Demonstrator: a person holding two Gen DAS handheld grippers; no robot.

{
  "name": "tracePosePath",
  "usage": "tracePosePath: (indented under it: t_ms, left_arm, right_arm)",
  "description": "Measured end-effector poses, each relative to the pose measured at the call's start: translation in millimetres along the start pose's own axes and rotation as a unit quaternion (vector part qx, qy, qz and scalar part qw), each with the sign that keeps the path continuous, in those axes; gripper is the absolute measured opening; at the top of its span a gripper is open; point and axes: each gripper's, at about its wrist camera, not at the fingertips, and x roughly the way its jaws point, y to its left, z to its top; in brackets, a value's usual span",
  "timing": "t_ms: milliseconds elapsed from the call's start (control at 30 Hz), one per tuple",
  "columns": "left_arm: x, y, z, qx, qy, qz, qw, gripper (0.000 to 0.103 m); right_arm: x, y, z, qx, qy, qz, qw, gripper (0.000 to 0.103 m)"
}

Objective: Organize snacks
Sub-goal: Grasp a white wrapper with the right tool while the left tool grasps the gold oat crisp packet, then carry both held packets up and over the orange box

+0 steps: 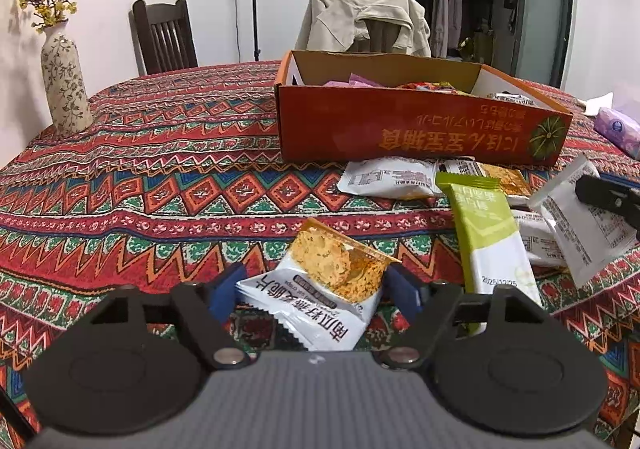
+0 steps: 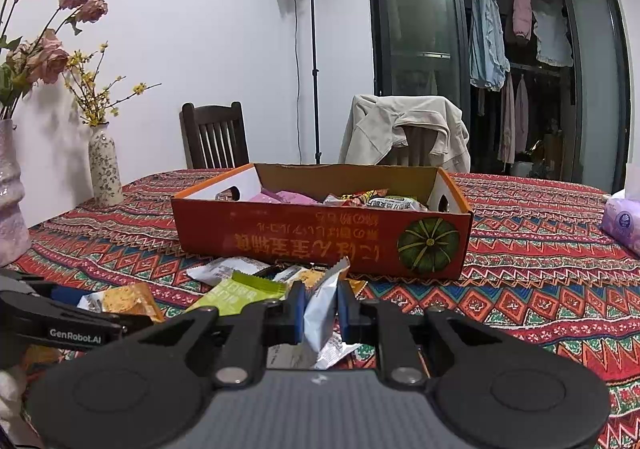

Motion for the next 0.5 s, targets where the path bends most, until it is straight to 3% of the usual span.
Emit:
tracePosePath:
  t_ms: [100,300,500]
  left_arm:
    - [-4.3,-3.0,-1.3,-0.005,-0.014,-0.006,0.9999,0.061]
    - [-13.9,-12.8,-0.6,0.011,-0.043,-0.007,0.9990,0.046]
    - [-19.7,-15.1,2.4,0.016,-0.059,-0.006,0.9981,0.040]
  right_arm:
    - [0.7,-0.7,-0.3,0.002,0.001,0.000,1.000,0.016]
    - [0.0,-2.3,-0.3,0.005,-0.001,0.001,1.000,0.016]
    - [-0.5,-2.9,0.3,0.007,-0.003,0.003,1.000,0.016]
